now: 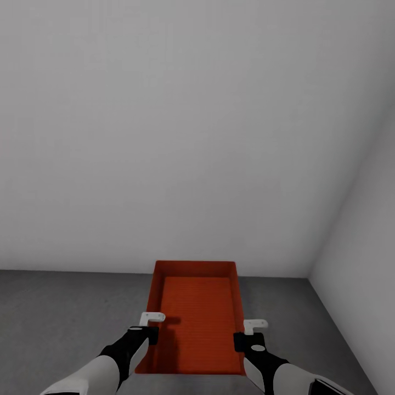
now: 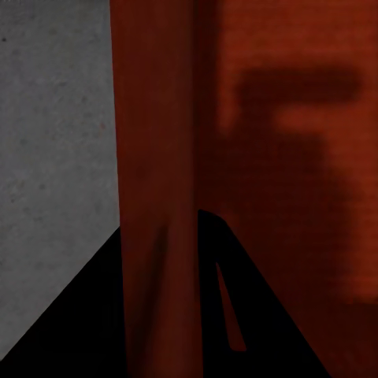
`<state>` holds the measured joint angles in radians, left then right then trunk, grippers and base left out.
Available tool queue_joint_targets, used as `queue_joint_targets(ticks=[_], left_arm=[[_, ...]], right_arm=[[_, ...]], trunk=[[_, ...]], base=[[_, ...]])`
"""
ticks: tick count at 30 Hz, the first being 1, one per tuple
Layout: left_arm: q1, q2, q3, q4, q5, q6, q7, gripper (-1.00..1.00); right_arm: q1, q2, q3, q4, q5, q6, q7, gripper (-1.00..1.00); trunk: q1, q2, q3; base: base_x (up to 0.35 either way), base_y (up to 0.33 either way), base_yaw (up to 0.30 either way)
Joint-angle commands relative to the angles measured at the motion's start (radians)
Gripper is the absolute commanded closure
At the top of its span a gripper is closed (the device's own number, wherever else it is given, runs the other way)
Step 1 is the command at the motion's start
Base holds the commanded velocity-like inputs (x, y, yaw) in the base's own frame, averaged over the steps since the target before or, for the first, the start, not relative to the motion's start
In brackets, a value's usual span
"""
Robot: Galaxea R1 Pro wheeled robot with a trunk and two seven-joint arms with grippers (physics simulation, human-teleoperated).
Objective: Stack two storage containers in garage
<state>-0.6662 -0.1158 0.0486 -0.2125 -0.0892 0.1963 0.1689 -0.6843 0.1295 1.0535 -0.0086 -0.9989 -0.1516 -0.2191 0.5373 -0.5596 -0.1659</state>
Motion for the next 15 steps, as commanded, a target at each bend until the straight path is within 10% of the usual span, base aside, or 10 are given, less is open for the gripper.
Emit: queue_joint_targets(ticks=[1,15], left_arm=[[0.0,-0.002,-0.032,0.004,0.014,0.005,-0.008,1.0],[0.0,-0.002,-0.032,0.004,0.014,0.004,-0.008,1.0]], right_arm=[[-0.001,0.001,0.002,0.001,-0.01,-0.006,-0.026,1.0],[-0.001,0.001,0.002,0.001,-0.01,-0.007,-0.026,1.0]], trunk=[[0.001,-0.001,-0.002],[0.001,-0.001,-0.002]], base=[[0.312,0.0,0.0],[0.169,0.0,0.0]])
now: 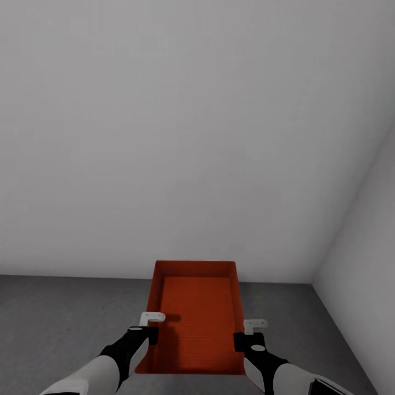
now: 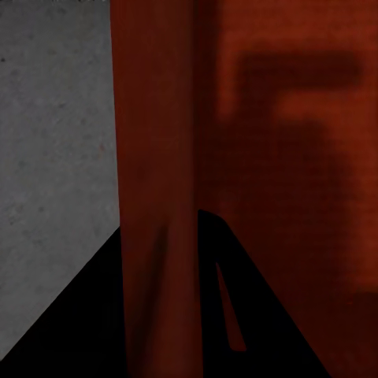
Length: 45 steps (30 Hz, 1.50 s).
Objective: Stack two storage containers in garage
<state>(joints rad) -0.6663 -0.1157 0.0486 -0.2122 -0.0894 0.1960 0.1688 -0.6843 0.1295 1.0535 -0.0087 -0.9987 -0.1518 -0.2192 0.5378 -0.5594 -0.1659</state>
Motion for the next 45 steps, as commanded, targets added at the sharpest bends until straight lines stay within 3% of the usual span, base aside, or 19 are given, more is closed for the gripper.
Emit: queue_joint_targets(ticks=[1,40,45], left_arm=[[0.001,-0.002,-0.032,0.004,0.014,0.005,-0.008,1.0],[0.001,-0.002,-0.031,0.003,0.016,0.005,-0.011,1.0],[0.001,-0.002,-0.031,0.003,0.016,0.006,-0.011,1.0]], right_arm=[[-0.001,0.001,0.002,0.001,-0.011,-0.006,-0.026,1.0],[-0.001,0.001,0.002,0.001,-0.011,-0.008,-0.026,1.0],[-0.001,0.001,0.002,0.001,-0.011,-0.008,-0.026,1.0]], trunk=[[0.0,-0.002,-0.002],[0.0,-0.002,-0.002],[0.02,-0.037,-0.017]], base=[[0.005,0.0,0.0],[0.0,0.0,0.0],[0.0,0.0,0.0]])
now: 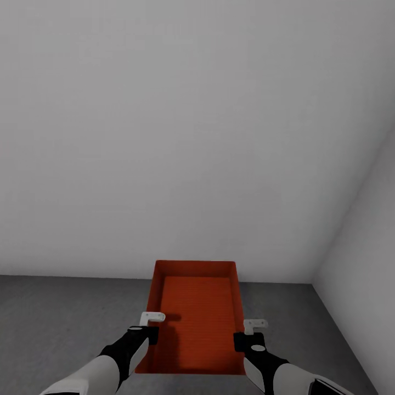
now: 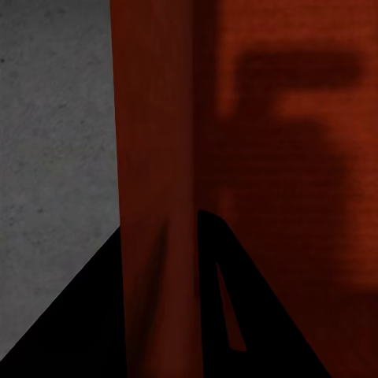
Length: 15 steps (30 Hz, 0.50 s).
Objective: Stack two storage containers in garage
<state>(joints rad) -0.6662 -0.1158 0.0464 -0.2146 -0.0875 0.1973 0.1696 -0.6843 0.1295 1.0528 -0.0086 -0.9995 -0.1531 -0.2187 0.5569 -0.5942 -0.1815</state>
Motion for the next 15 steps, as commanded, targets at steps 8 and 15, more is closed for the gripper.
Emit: queue_joint_targets(ticks=[8,15], left_arm=[[0.0,-0.002,-0.029,0.006,0.014,0.005,-0.012,1.0],[0.0,-0.002,-0.029,0.006,0.014,0.005,-0.012,1.0]], right_arm=[[-0.001,0.001,0.003,0.001,-0.01,-0.006,-0.027,1.0],[-0.001,0.001,0.001,0.001,-0.01,-0.006,-0.027,1.0]], trunk=[[0.031,-0.058,-0.027],[0.058,-0.107,-0.049]], base=[[0.0,0.0,0.0],[0.0,0.0,0.0]])
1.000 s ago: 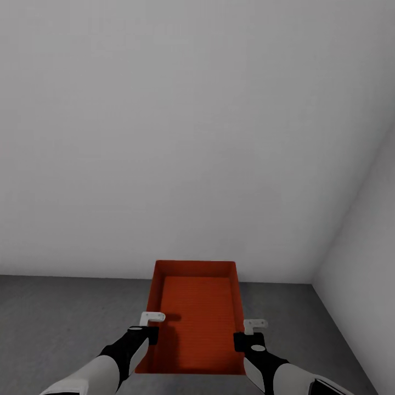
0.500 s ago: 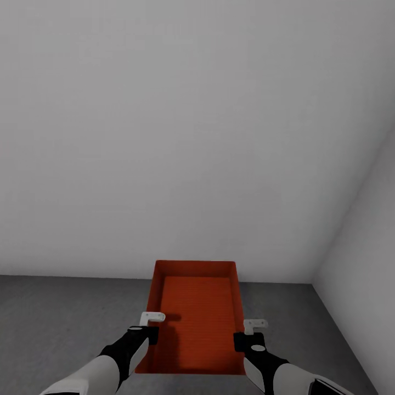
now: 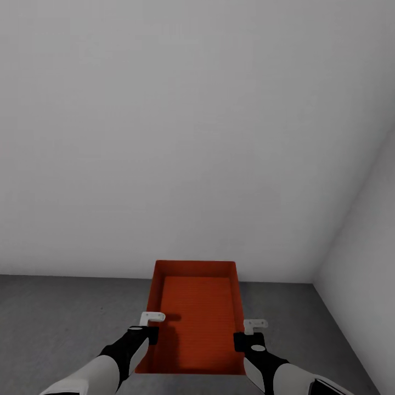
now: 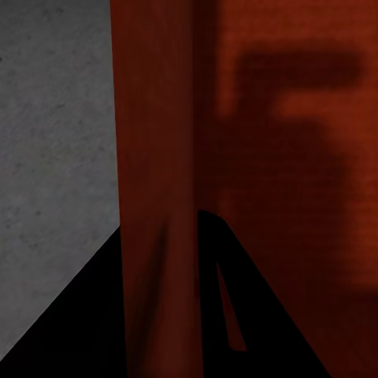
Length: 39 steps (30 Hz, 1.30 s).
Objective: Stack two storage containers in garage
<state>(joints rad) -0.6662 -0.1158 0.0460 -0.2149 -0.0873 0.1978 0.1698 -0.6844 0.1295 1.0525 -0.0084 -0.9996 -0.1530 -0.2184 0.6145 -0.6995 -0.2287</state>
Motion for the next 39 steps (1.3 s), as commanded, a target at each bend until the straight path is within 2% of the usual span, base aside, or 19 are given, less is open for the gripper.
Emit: queue_joint_targets(ticks=[1,10,39], left_arm=[[0.0,-0.002,-0.029,0.006,0.014,0.005,-0.012,1.0],[0.0,-0.002,-0.029,0.006,0.014,0.005,-0.012,1.0],[0.0,-0.002,-0.029,0.008,0.014,0.005,-0.013,1.0]], right_arm=[[-0.001,0.001,0.002,0.001,-0.01,-0.006,-0.027,1.0],[-0.001,0.001,0.0,0.001,-0.01,-0.006,-0.027,1.0],[-0.001,0.001,0.001,0.001,-0.01,-0.006,-0.027,1.0]], trunk=[[0.004,-0.009,-0.005],[0.039,-0.072,-0.036],[0.15,-0.275,-0.173]], base=[[0.0,0.0,0.0],[0.0,0.0,0.0],[0.0,0.0,0.0]])
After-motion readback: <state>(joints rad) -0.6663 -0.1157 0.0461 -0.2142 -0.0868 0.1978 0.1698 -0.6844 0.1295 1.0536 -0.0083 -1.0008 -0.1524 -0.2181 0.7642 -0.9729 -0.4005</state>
